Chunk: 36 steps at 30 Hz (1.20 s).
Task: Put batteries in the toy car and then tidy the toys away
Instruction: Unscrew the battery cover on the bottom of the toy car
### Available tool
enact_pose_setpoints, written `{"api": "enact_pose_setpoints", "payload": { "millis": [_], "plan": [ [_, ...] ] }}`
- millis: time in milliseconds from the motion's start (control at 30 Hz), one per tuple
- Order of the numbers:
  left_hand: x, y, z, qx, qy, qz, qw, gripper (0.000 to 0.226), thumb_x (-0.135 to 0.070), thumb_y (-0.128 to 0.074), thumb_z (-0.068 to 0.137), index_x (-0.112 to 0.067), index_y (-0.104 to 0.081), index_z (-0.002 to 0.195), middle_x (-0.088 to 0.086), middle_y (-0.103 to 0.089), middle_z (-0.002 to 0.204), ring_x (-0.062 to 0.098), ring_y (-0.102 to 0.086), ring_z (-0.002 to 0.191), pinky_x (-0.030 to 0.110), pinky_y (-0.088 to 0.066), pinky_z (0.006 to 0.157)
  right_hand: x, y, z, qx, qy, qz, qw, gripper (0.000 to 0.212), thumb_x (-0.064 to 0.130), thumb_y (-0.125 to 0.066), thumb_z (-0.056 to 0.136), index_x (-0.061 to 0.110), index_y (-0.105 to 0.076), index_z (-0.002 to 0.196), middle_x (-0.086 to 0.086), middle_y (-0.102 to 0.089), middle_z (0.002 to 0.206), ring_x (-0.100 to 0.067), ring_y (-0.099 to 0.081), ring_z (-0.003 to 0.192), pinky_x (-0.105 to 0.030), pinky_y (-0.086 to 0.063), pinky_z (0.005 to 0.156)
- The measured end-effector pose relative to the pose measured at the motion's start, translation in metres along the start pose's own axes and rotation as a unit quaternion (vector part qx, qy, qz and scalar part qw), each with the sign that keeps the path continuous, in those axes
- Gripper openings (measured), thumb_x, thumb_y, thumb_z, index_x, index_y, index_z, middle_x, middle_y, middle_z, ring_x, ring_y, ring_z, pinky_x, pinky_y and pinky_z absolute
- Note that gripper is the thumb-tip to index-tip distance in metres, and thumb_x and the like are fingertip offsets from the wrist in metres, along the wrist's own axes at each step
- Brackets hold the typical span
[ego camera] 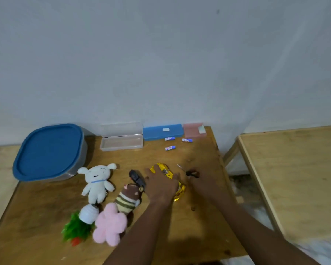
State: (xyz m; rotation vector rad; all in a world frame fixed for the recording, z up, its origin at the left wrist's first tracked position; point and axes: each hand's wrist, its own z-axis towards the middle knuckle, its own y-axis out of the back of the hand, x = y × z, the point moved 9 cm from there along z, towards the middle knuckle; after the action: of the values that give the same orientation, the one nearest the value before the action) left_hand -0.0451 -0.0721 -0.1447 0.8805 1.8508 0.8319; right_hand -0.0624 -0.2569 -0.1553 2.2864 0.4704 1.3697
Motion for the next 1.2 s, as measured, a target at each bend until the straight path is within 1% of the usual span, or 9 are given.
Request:
{"api": "enact_pose_setpoints", "payload": {
  "millis": [100, 200, 367, 533, 600, 667, 833, 1033, 1200],
  "plan": [
    [0.000, -0.012, -0.003, 0.016, 0.052, -0.034, 0.998, 0.098, -0.062, -0.065, 0.083, -0.017, -0.018, 0.156, 0.017, -0.009, 0.163, 0.046, -0.045, 0.133, 0.050, -0.048, 0.098, -0.014, 0.003, -0.012, 0.006, -0.013, 0.014, 1.000, 0.022, 0.010, -0.060, 0.089, 0.031, -0.060, 0.084, 0.004, -0.061, 0.087, -0.017, -0.058, 0.082, -0.033, -0.050, 0.073],
    [-0.004, -0.010, -0.003, 0.012, 0.093, -0.106, 0.990, 0.102, -0.044, -0.078, 0.076, -0.018, -0.017, 0.154, 0.020, -0.012, 0.158, 0.049, -0.047, 0.127, 0.049, -0.050, 0.095, -0.018, 0.009, -0.020, 0.029, -0.024, 0.008, 0.999, 0.026, 0.010, -0.062, 0.086, 0.033, -0.059, 0.077, 0.000, -0.064, 0.088, -0.022, -0.062, 0.080, -0.044, -0.053, 0.077],
    [0.002, -0.005, -0.002, 0.048, 0.136, -0.270, 0.952, 0.092, -0.021, -0.074, 0.075, -0.025, -0.024, 0.152, 0.020, -0.037, 0.146, 0.042, -0.053, 0.118, 0.049, -0.051, 0.099, -0.005, 0.028, -0.021, 0.069, -0.012, 0.028, 0.997, 0.013, 0.007, -0.066, 0.081, 0.012, -0.071, 0.092, 0.001, -0.064, 0.085, -0.014, -0.058, 0.068, -0.025, -0.046, 0.049],
    [0.001, 0.005, -0.028, 0.195, 0.148, -0.631, 0.736, 0.053, -0.007, -0.060, 0.078, -0.012, -0.045, 0.129, 0.020, -0.056, 0.115, 0.028, -0.062, 0.088, 0.037, -0.057, 0.068, 0.027, 0.044, -0.019, 0.080, 0.047, 0.017, 0.996, 0.012, 0.015, -0.065, 0.084, 0.022, -0.075, 0.084, 0.007, -0.069, 0.080, -0.011, -0.058, 0.073, -0.028, -0.045, 0.063],
    [0.005, 0.012, -0.035, 0.232, 0.128, -0.688, 0.675, 0.074, -0.017, -0.062, 0.069, 0.004, -0.050, 0.139, 0.023, -0.055, 0.117, 0.033, -0.061, 0.094, 0.042, -0.053, 0.085, 0.045, 0.046, -0.016, 0.080, 0.074, 0.001, 0.994, 0.009, 0.027, -0.066, 0.082, 0.033, -0.073, 0.081, 0.013, -0.070, 0.080, -0.012, -0.062, 0.080, -0.034, -0.051, 0.072],
    [0.001, 0.020, -0.040, 0.251, 0.106, -0.713, 0.646, 0.074, -0.027, -0.065, 0.077, 0.000, -0.048, 0.145, 0.025, -0.053, 0.127, 0.037, -0.059, 0.104, 0.047, -0.046, 0.095, 0.066, 0.049, -0.016, 0.072, 0.124, -0.035, 0.989, 0.009, 0.048, -0.063, 0.079, 0.044, -0.070, 0.082, 0.017, -0.070, 0.080, -0.010, -0.065, 0.083, -0.040, -0.056, 0.078],
    [-0.003, 0.035, -0.041, 0.236, 0.048, -0.687, 0.686, 0.058, -0.032, -0.068, 0.086, -0.001, -0.059, 0.134, 0.027, -0.062, 0.117, 0.038, -0.064, 0.098, 0.048, -0.052, 0.089, 0.117, 0.050, -0.032, 0.072, 0.215, -0.077, 0.971, 0.016, 0.040, -0.064, 0.091, 0.035, -0.074, 0.102, 0.014, -0.071, 0.102, -0.006, -0.063, 0.097, -0.034, -0.052, 0.092],
    [-0.002, 0.049, -0.037, 0.218, 0.021, -0.639, 0.737, 0.053, -0.029, -0.061, 0.078, 0.005, -0.062, 0.119, 0.027, -0.065, 0.100, 0.035, -0.064, 0.079, 0.041, -0.057, 0.071, 0.145, 0.064, -0.047, 0.025, 0.248, -0.084, 0.965, 0.017, 0.029, -0.069, 0.089, 0.024, -0.079, 0.102, 0.013, -0.074, 0.096, 0.003, -0.060, 0.081, -0.006, -0.038, 0.068],
    [-0.005, 0.068, -0.022, 0.181, -0.015, -0.579, 0.795, 0.062, -0.036, -0.060, 0.076, 0.006, -0.062, 0.122, 0.028, -0.067, 0.101, 0.036, -0.063, 0.085, 0.043, -0.052, 0.077, 0.160, 0.068, -0.056, -0.005, 0.265, -0.080, 0.961, 0.017, 0.028, -0.069, 0.089, 0.026, -0.080, 0.102, 0.015, -0.074, 0.096, -0.002, -0.064, 0.087, -0.008, -0.039, 0.066]
  ]
}}
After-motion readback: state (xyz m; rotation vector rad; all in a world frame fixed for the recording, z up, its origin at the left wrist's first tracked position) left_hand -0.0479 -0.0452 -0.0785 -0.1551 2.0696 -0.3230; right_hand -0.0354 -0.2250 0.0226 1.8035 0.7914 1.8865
